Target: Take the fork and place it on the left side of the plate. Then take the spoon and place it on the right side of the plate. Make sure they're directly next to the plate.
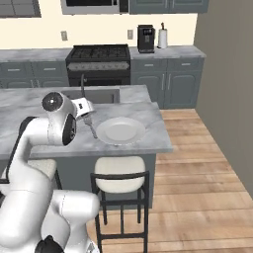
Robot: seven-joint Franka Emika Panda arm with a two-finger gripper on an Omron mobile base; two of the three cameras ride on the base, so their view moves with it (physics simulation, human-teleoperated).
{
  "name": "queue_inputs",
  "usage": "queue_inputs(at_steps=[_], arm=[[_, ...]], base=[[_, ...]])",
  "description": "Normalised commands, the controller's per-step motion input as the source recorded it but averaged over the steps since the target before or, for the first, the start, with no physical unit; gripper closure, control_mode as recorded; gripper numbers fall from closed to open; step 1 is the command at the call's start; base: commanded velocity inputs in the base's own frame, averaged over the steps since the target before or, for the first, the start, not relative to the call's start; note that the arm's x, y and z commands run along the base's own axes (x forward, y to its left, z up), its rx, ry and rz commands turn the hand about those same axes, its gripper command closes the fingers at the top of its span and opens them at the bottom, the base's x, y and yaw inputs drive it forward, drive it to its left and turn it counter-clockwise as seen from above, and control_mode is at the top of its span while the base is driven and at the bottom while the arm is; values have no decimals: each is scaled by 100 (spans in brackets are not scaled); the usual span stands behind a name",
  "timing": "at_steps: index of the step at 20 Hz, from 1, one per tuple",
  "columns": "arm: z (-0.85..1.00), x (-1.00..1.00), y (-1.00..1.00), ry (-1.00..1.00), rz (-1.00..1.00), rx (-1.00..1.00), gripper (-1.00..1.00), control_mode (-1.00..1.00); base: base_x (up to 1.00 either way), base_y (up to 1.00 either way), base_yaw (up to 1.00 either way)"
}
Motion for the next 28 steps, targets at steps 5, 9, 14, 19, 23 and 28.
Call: queue_inputs(at_steps=[5,9,14,19,23,28], arm=[[28,-100,-29,21,-4,12,-100,-100],[0,-100,-9,15,-12,0,-100,-100],[0,-53,0,1,-6,0,-100,-100],[3,-51,-12,0,-3,0,-100,-100],[0,-48,-11,-1,-3,0,-100,-100],[0,0,0,0,0,0,-100,100]], base=[[0,0,0],[0,0,0],[0,0,0],[0,0,0],[0,0,0],[-79,-8,0]])
